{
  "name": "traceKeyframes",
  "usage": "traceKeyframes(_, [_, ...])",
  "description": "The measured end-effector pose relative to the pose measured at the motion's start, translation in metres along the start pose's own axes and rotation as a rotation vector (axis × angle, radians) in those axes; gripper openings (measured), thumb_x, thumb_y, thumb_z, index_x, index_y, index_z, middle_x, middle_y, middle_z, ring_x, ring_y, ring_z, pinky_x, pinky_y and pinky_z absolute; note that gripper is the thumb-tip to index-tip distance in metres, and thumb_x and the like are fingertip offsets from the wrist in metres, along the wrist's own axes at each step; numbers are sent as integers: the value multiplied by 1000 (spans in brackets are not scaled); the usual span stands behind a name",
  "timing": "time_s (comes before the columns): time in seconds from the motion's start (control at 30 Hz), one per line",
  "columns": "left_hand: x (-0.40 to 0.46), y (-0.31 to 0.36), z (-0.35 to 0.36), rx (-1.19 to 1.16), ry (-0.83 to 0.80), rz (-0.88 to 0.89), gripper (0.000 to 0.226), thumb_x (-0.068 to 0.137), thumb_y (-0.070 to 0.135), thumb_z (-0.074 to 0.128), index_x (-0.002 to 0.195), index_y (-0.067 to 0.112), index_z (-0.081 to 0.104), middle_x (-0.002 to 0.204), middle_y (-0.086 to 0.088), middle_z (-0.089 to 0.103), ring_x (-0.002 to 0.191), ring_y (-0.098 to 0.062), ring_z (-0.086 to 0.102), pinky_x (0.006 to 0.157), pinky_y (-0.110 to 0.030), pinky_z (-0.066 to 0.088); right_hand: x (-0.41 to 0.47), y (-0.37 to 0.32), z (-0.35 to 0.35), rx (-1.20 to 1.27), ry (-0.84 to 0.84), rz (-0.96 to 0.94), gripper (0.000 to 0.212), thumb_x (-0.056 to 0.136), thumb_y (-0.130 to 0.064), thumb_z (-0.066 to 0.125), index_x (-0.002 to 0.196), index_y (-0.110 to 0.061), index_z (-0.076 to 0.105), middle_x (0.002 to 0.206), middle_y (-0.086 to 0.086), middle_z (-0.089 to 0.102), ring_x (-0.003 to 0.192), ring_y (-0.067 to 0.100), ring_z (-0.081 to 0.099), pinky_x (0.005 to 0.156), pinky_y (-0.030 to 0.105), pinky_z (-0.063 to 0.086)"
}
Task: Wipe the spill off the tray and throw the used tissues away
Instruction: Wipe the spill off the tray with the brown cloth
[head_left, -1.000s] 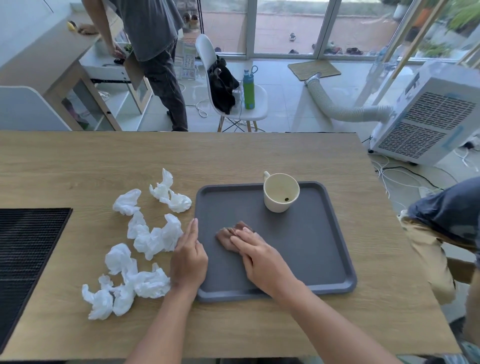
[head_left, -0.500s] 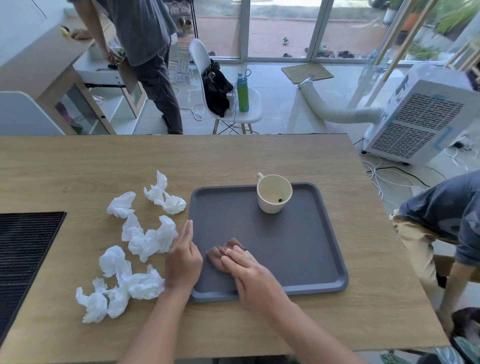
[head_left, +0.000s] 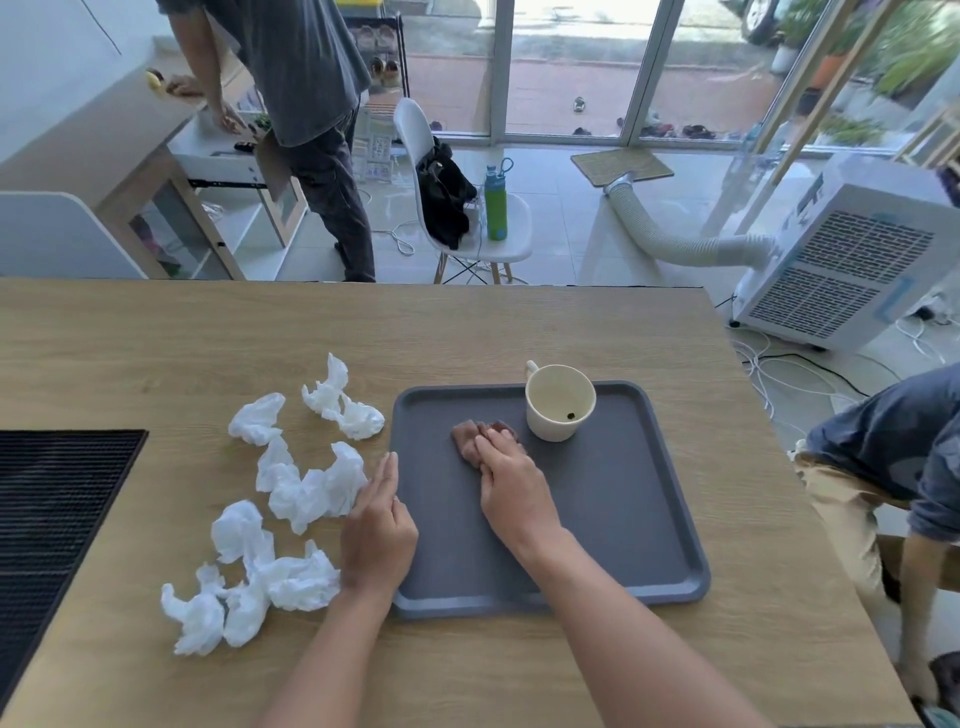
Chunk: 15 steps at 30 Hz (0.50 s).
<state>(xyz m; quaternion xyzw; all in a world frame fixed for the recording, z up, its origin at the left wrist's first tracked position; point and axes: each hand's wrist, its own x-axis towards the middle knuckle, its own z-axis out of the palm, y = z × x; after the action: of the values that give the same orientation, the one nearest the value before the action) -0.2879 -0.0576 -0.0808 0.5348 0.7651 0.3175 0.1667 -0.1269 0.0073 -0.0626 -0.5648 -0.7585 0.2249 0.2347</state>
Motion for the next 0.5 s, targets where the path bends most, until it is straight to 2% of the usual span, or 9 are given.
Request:
traceKeyframes(0.1, [1, -2, 1, 9, -4, -9, 57, 89, -3, 40, 143, 14, 40, 147, -1, 43, 135, -17, 40, 106, -24, 32, -11, -21, 10, 18, -47, -135, 42, 92, 0, 48, 128, -17, 57, 137, 2, 54, 128, 27, 47, 107, 29, 36])
traceKeyframes(0.17, [1, -4, 1, -5, -13, -24, 57, 88, -4, 40, 142, 13, 41, 147, -3, 43, 136, -17, 39, 109, -25, 29, -28, -27, 13, 50, -76, -243, 39, 93, 0, 47, 126, -17, 57, 137, -3, 52, 127, 22, 46, 111, 24, 29])
traceKeyframes(0.23, [1, -4, 1, -8, -12, -26, 56, 89, -3, 40, 142, 13, 41, 147, -3, 43, 136, -18, 38, 109, -25, 28, -44, -24, 15, 57, -121, -307, 37, 93, -1, 47, 125, -16, 57, 140, -4, 51, 132, 19, 42, 115, 28, 27])
traceKeyframes(0.33, [0, -4, -1, -6, -9, -14, 56, 89, -3, 40, 142, 13, 41, 147, -3, 43, 136, -18, 39, 110, -29, 31, -61, -5, 9, 54, -163, -303, 37, 94, -3, 49, 126, -19, 57, 143, -6, 49, 136, 20, 42, 115, 33, 31])
traceKeyframes(0.47, [0, 0, -1, -12, -7, -11, 56, 89, -4, 40, 142, 11, 42, 147, -3, 43, 136, -18, 38, 110, -27, 30, -70, 9, -10, 27, -53, -198, 38, 90, 1, 54, 125, -14, 62, 139, -2, 56, 135, 18, 44, 116, 20, 24])
traceKeyframes(0.5, [0, 1, -1, -15, -7, -14, 55, 89, -4, 39, 142, 11, 42, 147, -3, 42, 136, -17, 38, 109, -26, 29, -68, 8, -12, 29, -33, -172, 38, 90, 1, 54, 124, -13, 63, 137, 0, 58, 135, 17, 44, 116, 20, 24])
